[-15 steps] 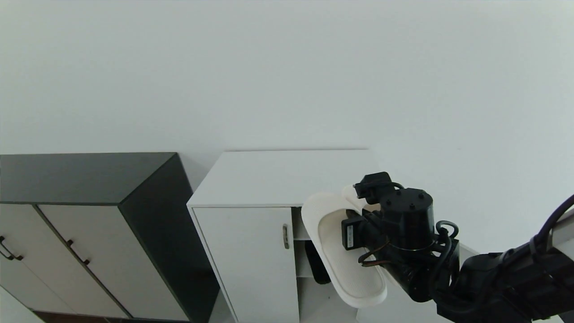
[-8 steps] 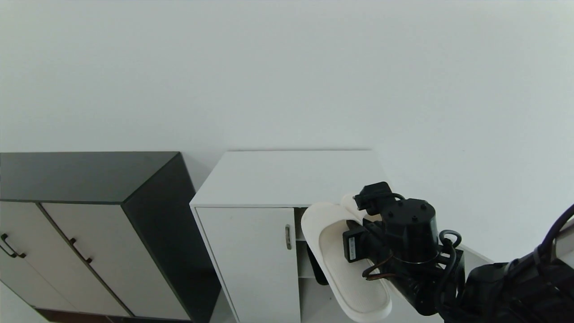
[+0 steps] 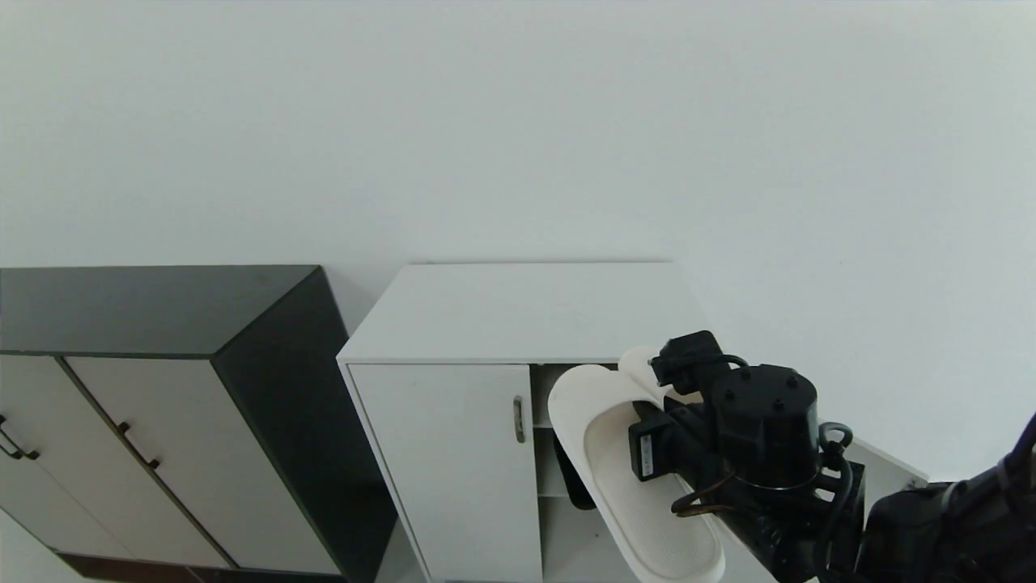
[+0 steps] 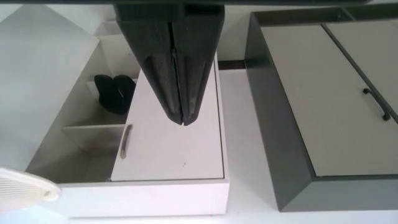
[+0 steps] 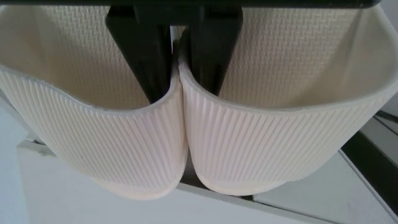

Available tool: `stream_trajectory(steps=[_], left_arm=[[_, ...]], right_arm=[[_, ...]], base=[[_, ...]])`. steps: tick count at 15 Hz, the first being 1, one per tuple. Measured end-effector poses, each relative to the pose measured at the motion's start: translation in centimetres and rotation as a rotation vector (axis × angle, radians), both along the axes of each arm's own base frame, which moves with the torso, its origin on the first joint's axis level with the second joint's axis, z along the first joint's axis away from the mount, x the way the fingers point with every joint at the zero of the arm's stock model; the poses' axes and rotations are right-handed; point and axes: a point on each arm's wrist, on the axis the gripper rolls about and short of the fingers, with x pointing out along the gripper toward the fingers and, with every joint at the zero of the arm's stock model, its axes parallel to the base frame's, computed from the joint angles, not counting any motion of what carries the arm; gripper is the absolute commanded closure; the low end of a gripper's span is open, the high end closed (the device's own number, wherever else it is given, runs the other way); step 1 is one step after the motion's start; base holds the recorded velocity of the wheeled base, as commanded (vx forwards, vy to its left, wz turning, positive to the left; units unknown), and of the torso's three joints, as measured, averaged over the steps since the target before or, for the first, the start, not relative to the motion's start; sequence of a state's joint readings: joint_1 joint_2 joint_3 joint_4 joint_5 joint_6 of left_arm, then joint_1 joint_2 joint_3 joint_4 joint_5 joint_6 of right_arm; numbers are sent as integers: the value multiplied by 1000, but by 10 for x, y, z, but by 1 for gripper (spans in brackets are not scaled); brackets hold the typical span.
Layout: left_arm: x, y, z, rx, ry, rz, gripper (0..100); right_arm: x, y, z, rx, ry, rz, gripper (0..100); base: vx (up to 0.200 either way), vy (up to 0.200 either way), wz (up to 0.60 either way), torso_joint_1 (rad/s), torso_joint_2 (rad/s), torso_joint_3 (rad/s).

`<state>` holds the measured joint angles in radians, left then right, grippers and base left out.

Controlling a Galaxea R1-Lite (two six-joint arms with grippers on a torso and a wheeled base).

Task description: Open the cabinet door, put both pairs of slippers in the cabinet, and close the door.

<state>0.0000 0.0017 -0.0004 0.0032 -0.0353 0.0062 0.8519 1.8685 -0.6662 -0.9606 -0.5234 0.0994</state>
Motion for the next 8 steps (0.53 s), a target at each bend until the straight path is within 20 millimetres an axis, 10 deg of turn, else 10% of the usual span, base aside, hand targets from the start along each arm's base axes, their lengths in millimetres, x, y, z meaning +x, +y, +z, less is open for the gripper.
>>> stream_trajectory(steps=[8], left_arm=[[0, 0, 0, 0, 0, 0, 100]], right_arm=[[-24, -3, -15, 17, -24, 53, 100]], base=[[0, 0, 0, -209, 486, 276]])
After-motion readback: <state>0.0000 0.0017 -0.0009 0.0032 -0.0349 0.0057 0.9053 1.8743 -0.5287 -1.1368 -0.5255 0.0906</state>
